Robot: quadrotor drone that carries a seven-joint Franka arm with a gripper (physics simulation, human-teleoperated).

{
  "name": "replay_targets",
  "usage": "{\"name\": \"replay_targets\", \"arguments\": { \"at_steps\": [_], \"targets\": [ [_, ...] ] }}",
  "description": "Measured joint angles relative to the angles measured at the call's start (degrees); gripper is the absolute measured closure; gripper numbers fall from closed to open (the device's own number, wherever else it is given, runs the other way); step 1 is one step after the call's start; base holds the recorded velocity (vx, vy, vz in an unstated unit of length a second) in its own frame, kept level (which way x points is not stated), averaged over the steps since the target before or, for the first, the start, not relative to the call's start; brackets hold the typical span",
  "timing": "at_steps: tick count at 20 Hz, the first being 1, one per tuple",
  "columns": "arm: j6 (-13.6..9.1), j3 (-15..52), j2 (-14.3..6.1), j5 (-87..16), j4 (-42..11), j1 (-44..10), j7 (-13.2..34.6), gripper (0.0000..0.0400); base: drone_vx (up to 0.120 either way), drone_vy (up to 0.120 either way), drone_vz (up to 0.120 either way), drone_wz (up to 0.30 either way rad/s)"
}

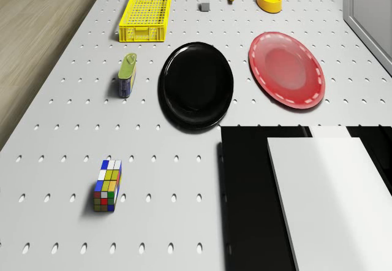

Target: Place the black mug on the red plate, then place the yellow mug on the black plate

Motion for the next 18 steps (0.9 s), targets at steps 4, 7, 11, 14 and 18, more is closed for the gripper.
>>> {"name": "replay_targets", "arguments": {
  "at_steps": [4,7,11,14,18],
  "targets": [
    [0.17,0.24,-0.12,-0.33,-0.12,-0.08,0.04,0.0,0.12,0.0,0.0,0.0],
    [0.31,0.57,-0.21,-0.78,-0.21,-0.19,0.09,0.0,0.12,0.0,0.0,0.0],
    [0.49,1.35,-0.34,-1.87,-0.36,-0.43,0.23,0.0,0.12,0.0,0.0,0.0],
    [0.63,2.4,-0.45,-3.34,-0.51,-0.75,0.43,0.0,0.053,0.0,0.0,0.0],
    [0.85,4.93,-0.64,-6.9,-0.89,-1.53,0.9,0.0,0.0,0.0,0.0,0.0]
  ]
}}
